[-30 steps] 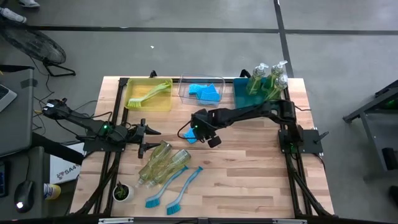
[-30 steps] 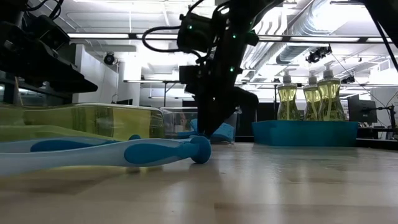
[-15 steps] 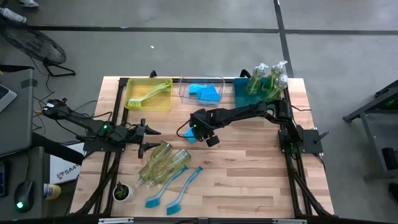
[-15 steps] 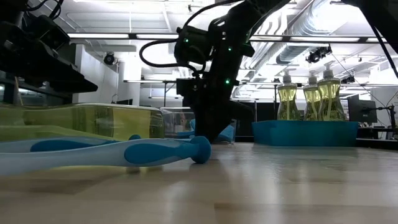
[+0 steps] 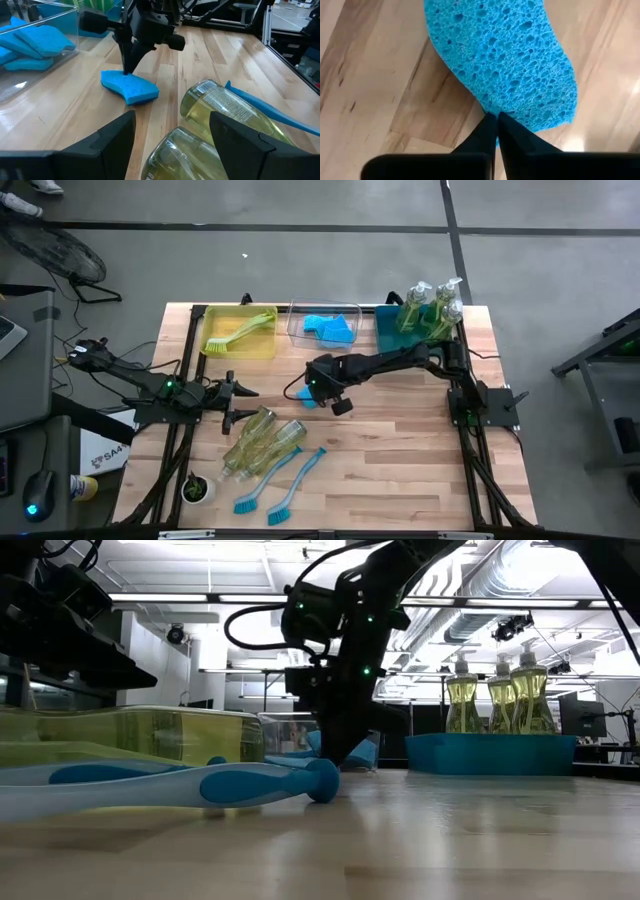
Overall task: Pick & Place Kitchen Sink Supplies
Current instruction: Put the sponge into the transparent bin
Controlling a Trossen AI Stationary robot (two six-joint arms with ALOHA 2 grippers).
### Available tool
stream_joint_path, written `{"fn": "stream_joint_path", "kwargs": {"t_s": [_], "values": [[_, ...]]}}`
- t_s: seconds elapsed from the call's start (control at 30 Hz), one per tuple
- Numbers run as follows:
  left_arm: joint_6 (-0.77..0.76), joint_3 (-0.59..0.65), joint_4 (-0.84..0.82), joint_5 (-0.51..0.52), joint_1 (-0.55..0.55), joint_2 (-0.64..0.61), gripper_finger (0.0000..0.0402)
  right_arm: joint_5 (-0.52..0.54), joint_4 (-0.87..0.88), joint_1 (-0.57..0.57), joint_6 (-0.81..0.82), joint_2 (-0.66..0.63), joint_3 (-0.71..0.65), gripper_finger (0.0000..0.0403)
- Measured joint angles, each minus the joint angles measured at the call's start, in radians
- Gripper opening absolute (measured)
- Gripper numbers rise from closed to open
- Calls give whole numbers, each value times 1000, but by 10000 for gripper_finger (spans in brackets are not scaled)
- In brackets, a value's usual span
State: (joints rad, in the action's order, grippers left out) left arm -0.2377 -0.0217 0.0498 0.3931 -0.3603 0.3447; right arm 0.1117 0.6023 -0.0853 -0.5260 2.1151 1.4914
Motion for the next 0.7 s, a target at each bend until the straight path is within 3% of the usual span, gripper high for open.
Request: {"fn": "stream_joint_path", "kwargs": {"t_s": [0.3, 0.7], "values": [[0, 0, 0, 0, 0, 0, 250, 167, 33, 17, 59, -9, -2, 1], [0, 0, 0, 0, 0, 0, 250, 242, 40, 69, 163, -148, -2, 0]]}}
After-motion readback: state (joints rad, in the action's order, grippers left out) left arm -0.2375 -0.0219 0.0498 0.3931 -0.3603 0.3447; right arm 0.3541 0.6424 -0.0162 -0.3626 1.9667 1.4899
